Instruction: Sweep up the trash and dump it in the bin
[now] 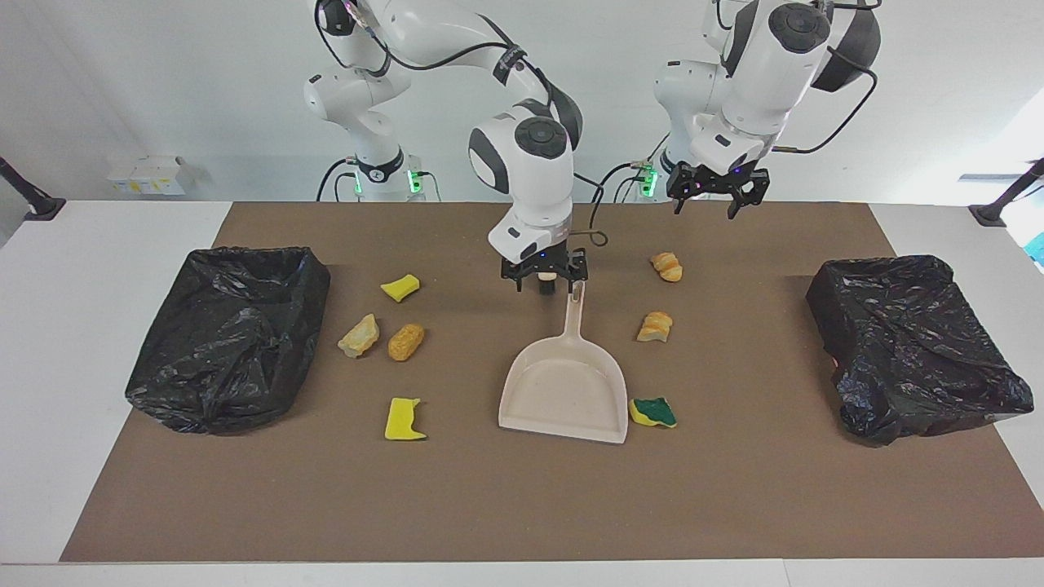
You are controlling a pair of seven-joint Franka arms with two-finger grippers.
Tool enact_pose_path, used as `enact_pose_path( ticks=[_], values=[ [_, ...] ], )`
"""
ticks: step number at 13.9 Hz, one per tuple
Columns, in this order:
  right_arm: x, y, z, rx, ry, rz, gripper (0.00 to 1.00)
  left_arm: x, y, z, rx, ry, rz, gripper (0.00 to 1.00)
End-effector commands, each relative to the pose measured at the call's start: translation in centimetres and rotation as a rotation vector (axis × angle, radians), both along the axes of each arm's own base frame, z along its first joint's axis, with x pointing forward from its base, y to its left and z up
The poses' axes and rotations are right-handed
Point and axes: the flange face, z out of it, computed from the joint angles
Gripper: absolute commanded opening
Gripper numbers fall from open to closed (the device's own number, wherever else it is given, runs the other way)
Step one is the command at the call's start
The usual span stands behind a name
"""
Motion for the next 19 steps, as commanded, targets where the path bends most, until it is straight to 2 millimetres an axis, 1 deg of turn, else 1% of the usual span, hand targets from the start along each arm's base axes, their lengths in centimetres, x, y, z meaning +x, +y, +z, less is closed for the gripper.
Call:
enact_pose_path(
  ticks=[1,2,3,6,7,9,10,13,14,15,17,18,19],
  values=[
    [0.0,1.4,-1.6,0.02,0.023,-0.029,1.0,-2.7,-0.1,-0.6,-0.014,-0.012,0.014,1.0],
    [-0.3,1.7,-2.1,0.019,0.032,-0.03,0.98,-3.3,-0.8,-0.7,-0.014,-0.01,0.005,1.0],
    [-0.8,2.4,-2.9,0.016,0.035,-0.018,0.92,-3.7,-0.9,-1.0,-0.011,-0.004,0.011,1.0],
    [-1.3,2.2,-4.2,0.021,0.026,-0.018,0.89,-4.8,-2.3,-1.6,-0.005,0.003,0.008,1.0],
    [-1.3,2.4,-4.5,0.022,0.023,-0.017,0.88,-5.2,-2.6,-2.0,-0.002,0.01,-0.002,1.0],
    [-2.0,3.4,-5.6,0.03,0.01,-0.001,0.85,-6.0,-3.2,-2.2,0.001,0.014,-0.021,1.0],
    [-1.9,3.3,-5.7,0.025,0.007,0.007,0.81,-6.2,-3.3,-2.3,0.002,0.015,-0.024,1.0],
    [-1.2,2.8,-5.3,0.027,-0.005,0.019,0.81,-6.9,-4.1,-2.5,-0.005,0.027,-0.041,1.0],
    [-1.1,2.9,-5.2,0.024,-0.011,0.027,0.74,-7.5,-5.0,-2.8,-0.003,0.033,-0.055,1.0],
    [-1.1,2.9,-5.1,0.024,-0.015,0.046,0.61,-7.7,-5.3,-2.8,0.0,0.031,-0.03,1.0],
    [-0.9,2.8,-5.0,0.025,-0.019,0.067,0.59,-8.7,-6.7,-3.2,0.01,0.036,-0.017,1.0],
    [-0.7,2.8,-4.8,0.029,-0.025,0.075,0.58,-8.9,-6.8,-3.3,0.01,0.037,-0.011,1.0],
    [-0.7,2.8,-4.8,0.029,-0.026,0.087,0.47,-9.2,-7.1,-3.8,0.011,0.037,-0.016,1.0]
  ],
)
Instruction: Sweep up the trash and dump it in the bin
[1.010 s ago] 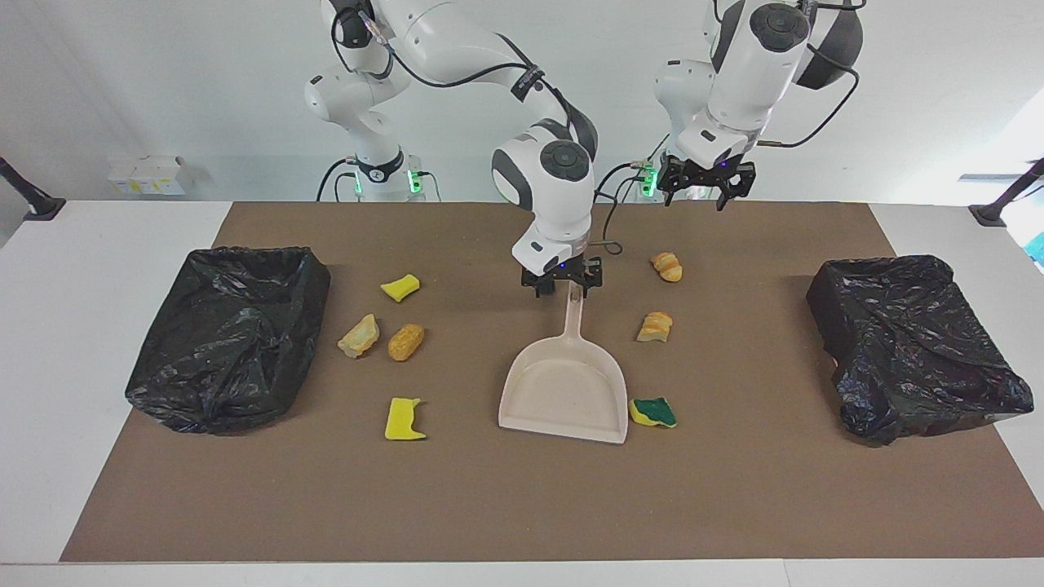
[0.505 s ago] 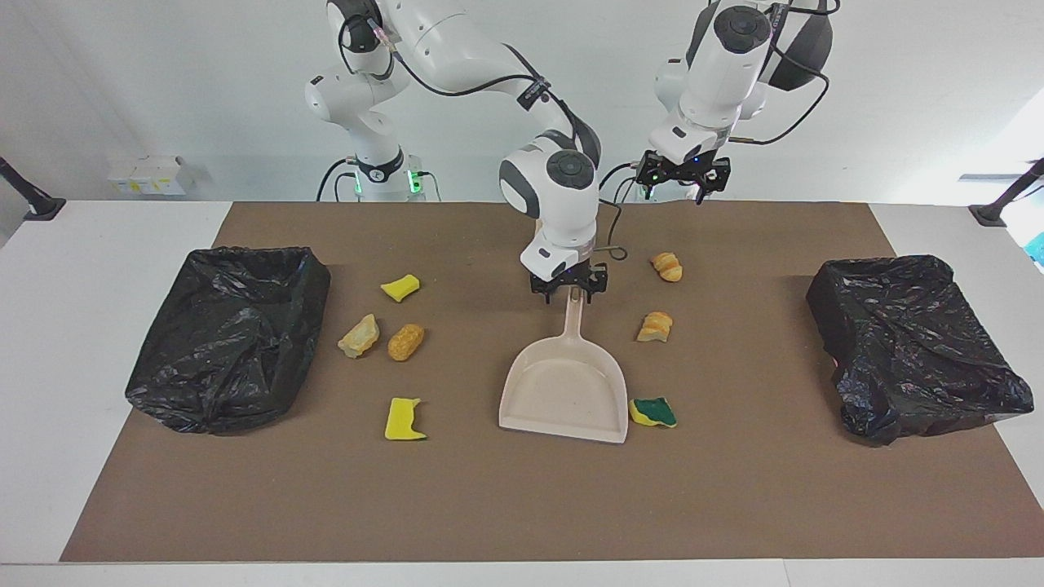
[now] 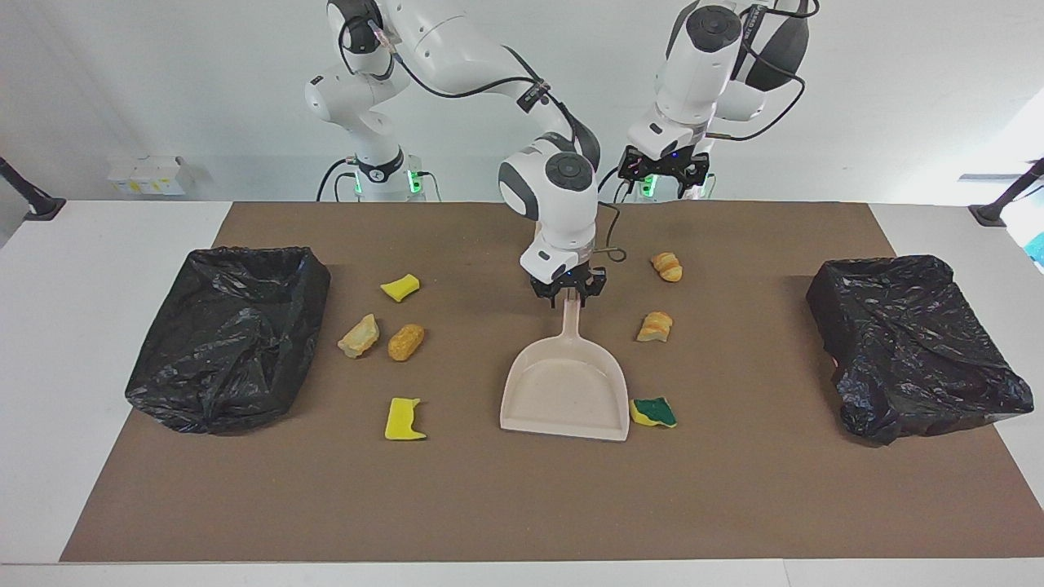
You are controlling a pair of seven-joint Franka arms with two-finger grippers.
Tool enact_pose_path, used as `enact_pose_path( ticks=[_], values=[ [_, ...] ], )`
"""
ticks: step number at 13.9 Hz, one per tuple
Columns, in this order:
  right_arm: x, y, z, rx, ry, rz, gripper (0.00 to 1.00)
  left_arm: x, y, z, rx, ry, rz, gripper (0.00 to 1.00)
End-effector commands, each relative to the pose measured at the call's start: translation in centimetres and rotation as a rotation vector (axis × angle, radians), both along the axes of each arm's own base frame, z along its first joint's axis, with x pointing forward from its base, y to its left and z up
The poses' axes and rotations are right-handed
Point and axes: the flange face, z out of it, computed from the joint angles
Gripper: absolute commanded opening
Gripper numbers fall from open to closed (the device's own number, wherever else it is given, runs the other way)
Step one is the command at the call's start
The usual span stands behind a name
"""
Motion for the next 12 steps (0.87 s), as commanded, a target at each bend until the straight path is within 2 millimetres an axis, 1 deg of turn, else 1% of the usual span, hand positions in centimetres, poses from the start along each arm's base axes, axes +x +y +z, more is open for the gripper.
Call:
enact_pose_path(
  ticks=[1,3,4,5,6,7,8,9,10,11,12],
  values=[
    [0.5,-0.2,0.4,0.012,-0.028,0.053,0.4,-1.9,-0.6,-0.8,-0.015,-0.013,0.008,1.0],
    [0.9,-0.5,0.5,0.017,-0.035,0.112,0.4,-2.8,-1.5,-1.4,-0.011,-0.017,0.027,1.0],
    [1.5,-1.1,0.5,0.02,-0.045,0.131,0.38,-3.2,-1.9,-1.5,-0.011,-0.022,0.034,1.0],
    [2.0,-1.6,0.4,0.024,-0.056,0.15,0.2,-3.5,-2.2,-1.7,-0.01,-0.023,0.038,1.0],
    [2.2,-1.6,0.5,0.026,-0.06,0.175,0.06,-3.7,-2.4,-1.8,-0.01,-0.023,0.032,1.0],
    [2.2,-1.7,0.4,0.026,-0.059,0.186,0.04,-3.8,-2.3,-2.0,-0.011,-0.024,0.033,1.0],
    [2.5,-2.0,0.3,0.023,-0.06,0.196,0.04,-3.9,-2.2,-2.0,-0.013,-0.027,0.033,1.0],
    [2.7,-2.3,0.2,0.021,-0.061,0.213,0.08,-4.0,-2.1,-2.2,-0.011,-0.025,0.033,1.0],
    [2.7,-2.3,0.2,0.022,-0.063,0.243,0.24,-4.5,-2.6,-2.5,-0.01,-0.024,0.023,1.0],
    [3.0,-2.7,0.1,0.02,-0.064,0.252,0.35,-5.0,-3.3,-2.8,-0.01,-0.029,0.028,1.0],
    [3.2,-3.0,0.1,0.018,-0.066,0.261,0.38,-5.6,-3.9,-3.1,-0.007,-0.031,0.042,1.0]
  ],
)
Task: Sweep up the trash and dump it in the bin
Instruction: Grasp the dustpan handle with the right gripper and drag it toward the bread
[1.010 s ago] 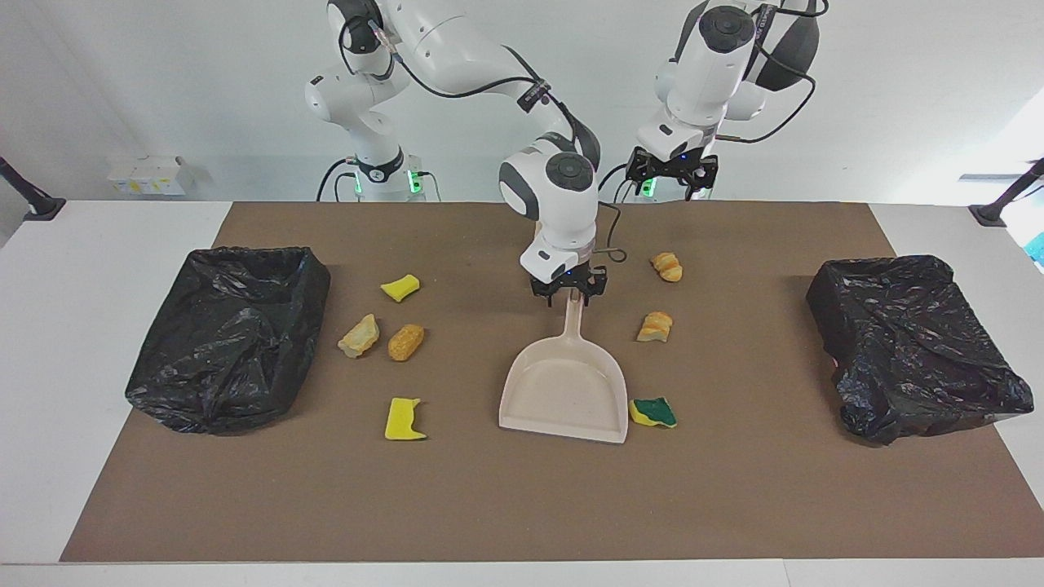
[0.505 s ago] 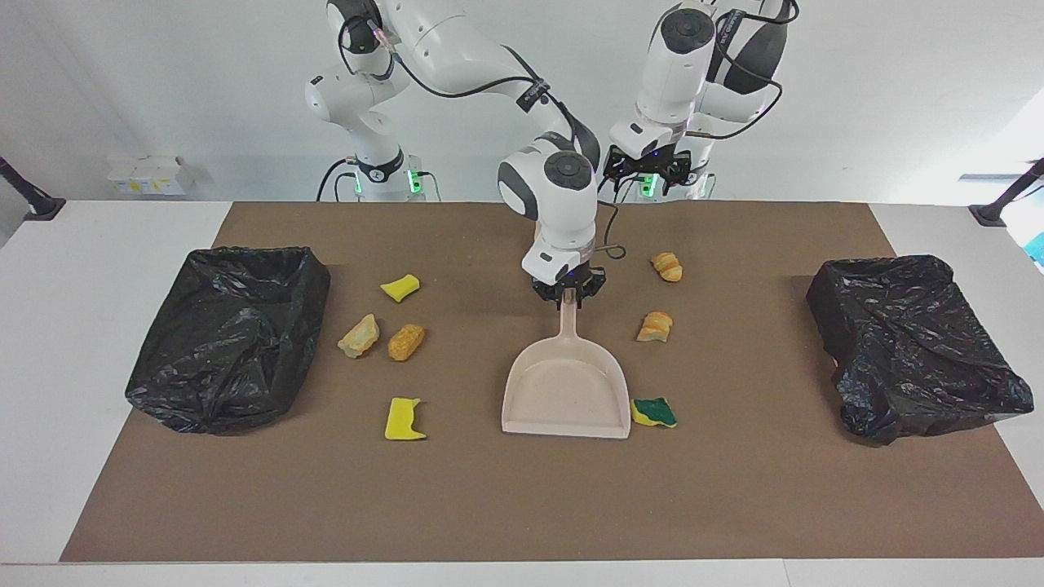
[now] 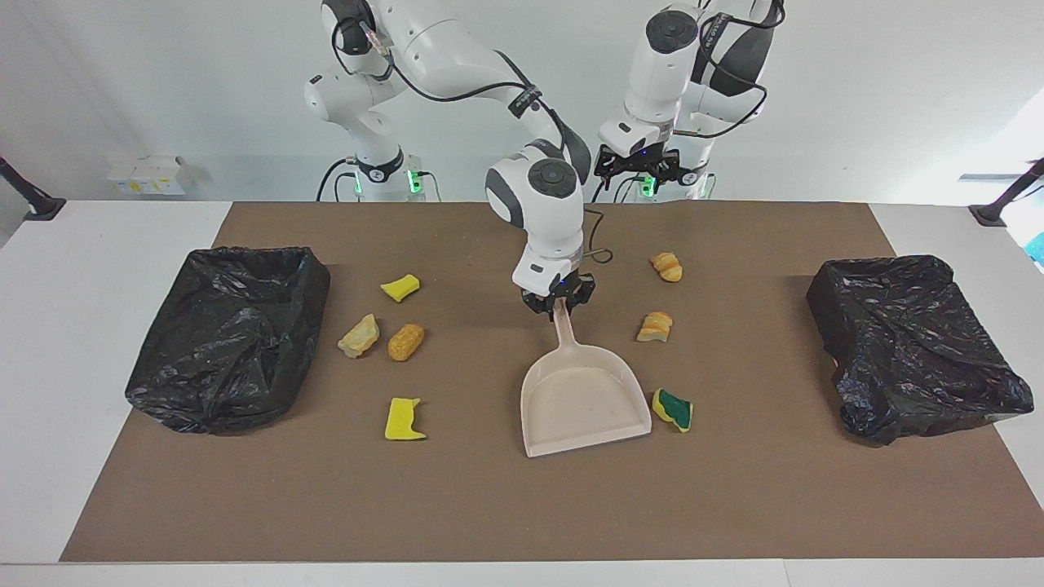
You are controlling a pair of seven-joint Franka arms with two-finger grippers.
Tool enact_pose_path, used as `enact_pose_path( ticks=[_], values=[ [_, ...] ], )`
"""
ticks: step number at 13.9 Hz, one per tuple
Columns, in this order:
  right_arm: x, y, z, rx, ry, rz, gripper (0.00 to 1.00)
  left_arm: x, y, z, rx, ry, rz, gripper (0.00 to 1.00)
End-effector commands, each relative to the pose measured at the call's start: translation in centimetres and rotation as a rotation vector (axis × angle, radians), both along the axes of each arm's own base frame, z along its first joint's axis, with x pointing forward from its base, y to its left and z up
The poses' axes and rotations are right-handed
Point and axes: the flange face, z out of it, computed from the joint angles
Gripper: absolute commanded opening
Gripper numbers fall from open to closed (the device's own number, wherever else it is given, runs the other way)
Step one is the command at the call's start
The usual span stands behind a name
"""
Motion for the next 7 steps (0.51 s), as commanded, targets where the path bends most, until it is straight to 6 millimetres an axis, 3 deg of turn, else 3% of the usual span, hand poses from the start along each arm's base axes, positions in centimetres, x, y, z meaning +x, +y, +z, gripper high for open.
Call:
enact_pose_path(
  ticks=[1,7],
  values=[
    [0.9,-0.7,-0.3,0.01,-0.02,0.05,0.39,-2.2,-1.1,-0.8,-0.017,-0.02,0.02,1.0],
    [1.8,-0.6,-0.3,0.043,-0.081,0.061,0.45,-4.2,-2.8,-2.5,-0.01,-0.022,0.016,1.0]
  ],
)
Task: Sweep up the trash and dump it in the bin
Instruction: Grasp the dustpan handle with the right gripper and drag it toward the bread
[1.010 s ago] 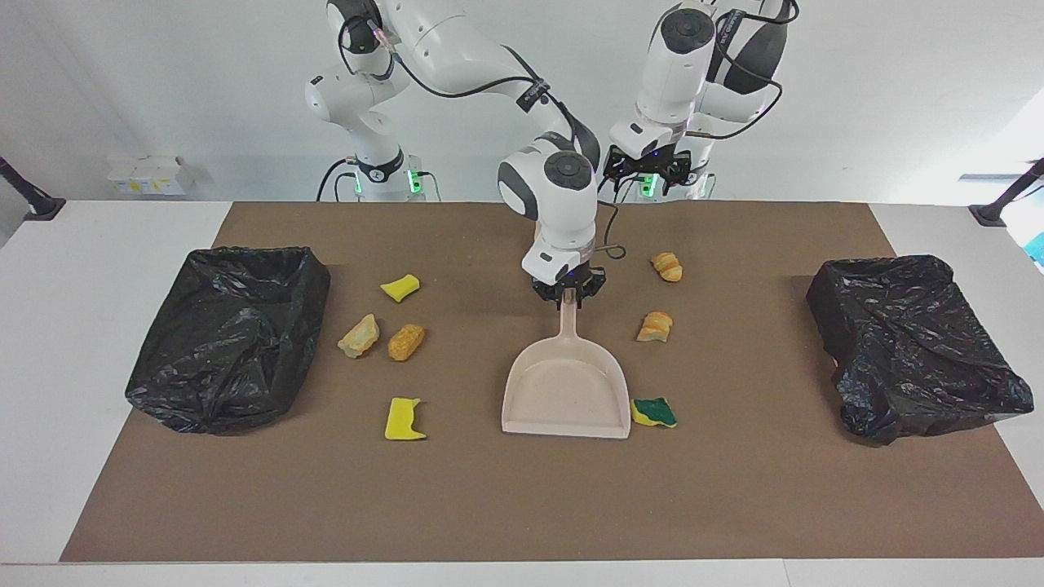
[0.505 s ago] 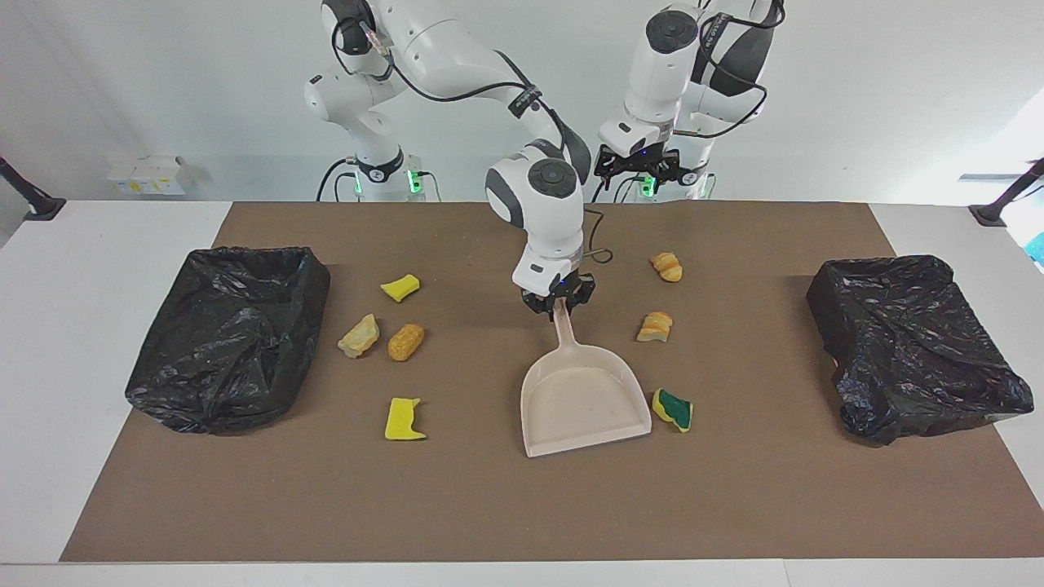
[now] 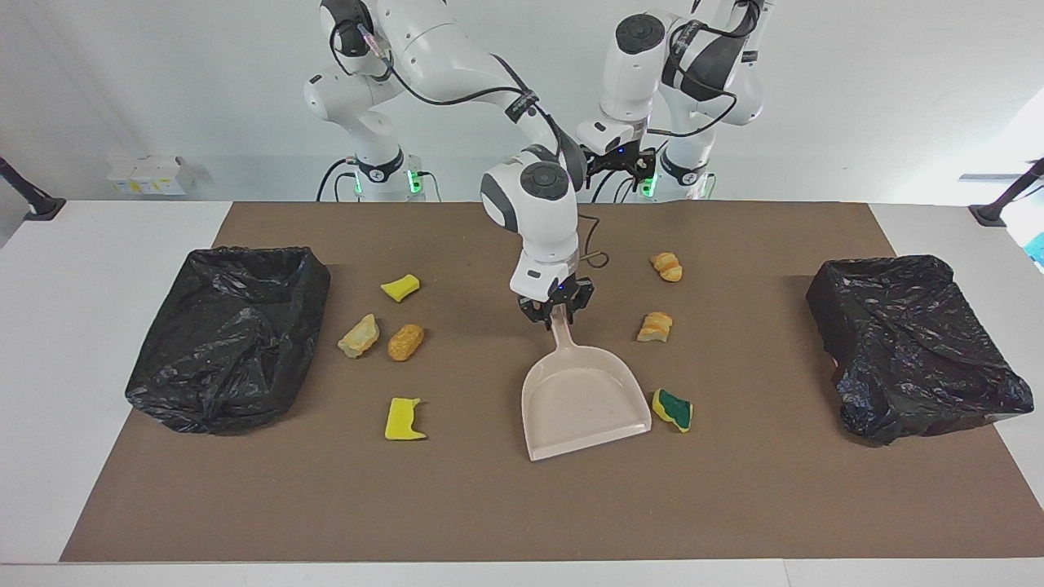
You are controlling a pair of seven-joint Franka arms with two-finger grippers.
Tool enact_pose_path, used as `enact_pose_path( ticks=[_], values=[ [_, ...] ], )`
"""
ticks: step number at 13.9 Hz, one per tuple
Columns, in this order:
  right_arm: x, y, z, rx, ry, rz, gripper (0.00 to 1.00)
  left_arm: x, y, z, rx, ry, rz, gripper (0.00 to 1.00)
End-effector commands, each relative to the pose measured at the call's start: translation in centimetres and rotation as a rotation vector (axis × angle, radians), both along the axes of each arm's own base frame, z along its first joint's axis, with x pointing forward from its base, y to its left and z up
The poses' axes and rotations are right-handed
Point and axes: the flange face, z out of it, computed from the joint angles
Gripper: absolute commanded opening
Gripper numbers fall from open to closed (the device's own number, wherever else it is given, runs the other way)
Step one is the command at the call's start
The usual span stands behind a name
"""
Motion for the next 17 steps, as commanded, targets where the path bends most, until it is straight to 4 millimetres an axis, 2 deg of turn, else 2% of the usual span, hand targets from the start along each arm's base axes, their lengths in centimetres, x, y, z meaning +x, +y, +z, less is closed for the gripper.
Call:
enact_pose_path(
  ticks=[1,2,4,5,6,9,12,14,17],
  values=[
    [0.8,-0.5,-0.4,0.009,-0.022,0.036,0.45,-1.7,-0.2,-0.8,-0.018,-0.015,0.021,1.0],
    [1.0,-0.6,-0.5,0.006,-0.024,0.052,0.4,-2.2,-0.8,-0.9,-0.019,-0.019,0.028,1.0],
    [1.3,-1.1,-0.6,0.003,-0.026,0.084,0.14,-3.1,-1.4,-1.6,-0.019,-0.023,0.033,1.0],
    [1.4,-1.4,-0.5,0.0,-0.023,0.107,0.05,-3.5,-1.7,-2.0,-0.018,-0.025,0.039,1.0],
    [2.0,-2.6,-0.2,-0.006,-0.017,0.126,0.01,-4.1,-2.2,-2.2,-0.018,-0.026,0.034,1.0],
    [2.8,-5.1,1.8,-0.02,-0.005,0.222,0.0,-5.3,-3.3,-3.1,-0.024,-0.037,0.057,1.0],
    [4.2,-9.2,4.2,-0.036,-0.009,0.349,0.0,-6.3,-4.2,-3.9,-0.039,-0.032,0.079,1.0],
    [4.1,-11.4,5.9,-0.048,0.034,0.396,0.0,-7.0,-4.8,-4.4,-0.052,-0.026,0.087,1.0],
    [3.3,-13.1,7.3,-0.061,0.1,0.427,0.0,-7.5,-5.9,-5.2,-0.063,-0.021,0.1,1.0]
  ],
)
